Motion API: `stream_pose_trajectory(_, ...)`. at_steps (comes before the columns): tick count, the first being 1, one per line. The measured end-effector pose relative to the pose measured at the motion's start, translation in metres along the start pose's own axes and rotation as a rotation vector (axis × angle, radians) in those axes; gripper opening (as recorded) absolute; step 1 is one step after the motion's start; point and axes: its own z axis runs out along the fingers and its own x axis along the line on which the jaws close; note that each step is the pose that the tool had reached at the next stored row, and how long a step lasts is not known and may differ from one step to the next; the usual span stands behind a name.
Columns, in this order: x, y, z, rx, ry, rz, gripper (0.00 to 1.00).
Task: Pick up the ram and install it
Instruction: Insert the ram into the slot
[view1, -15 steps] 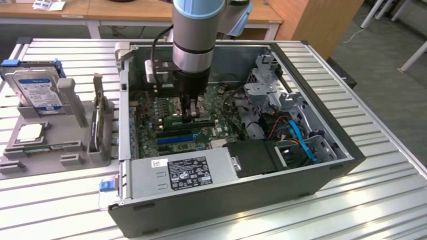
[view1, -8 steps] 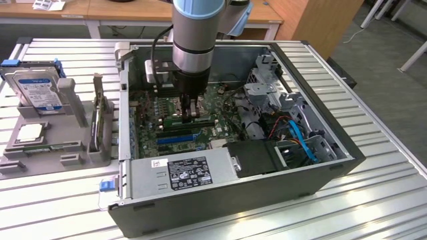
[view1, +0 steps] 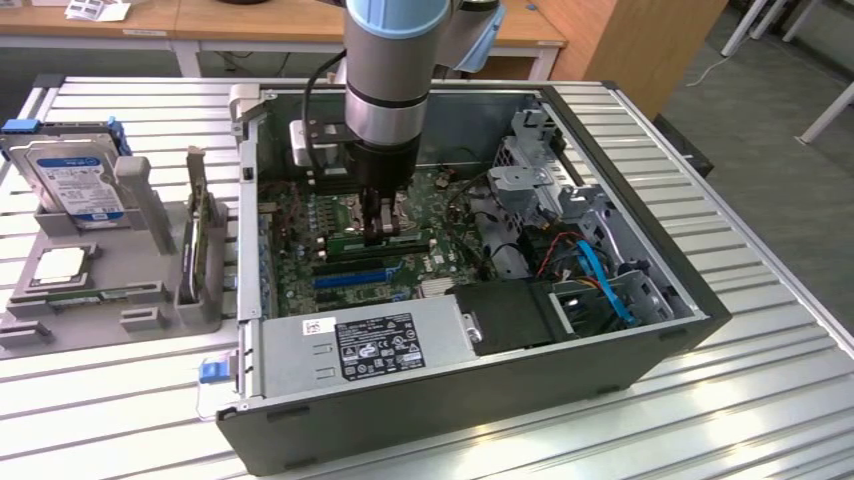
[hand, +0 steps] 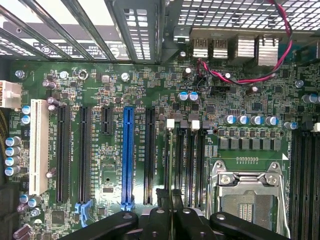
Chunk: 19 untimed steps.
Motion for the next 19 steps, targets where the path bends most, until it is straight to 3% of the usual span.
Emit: stream_pose_trajectory(19,0.0001,0.0,0.0064,-0.0037,0.0014,0.0,0.12)
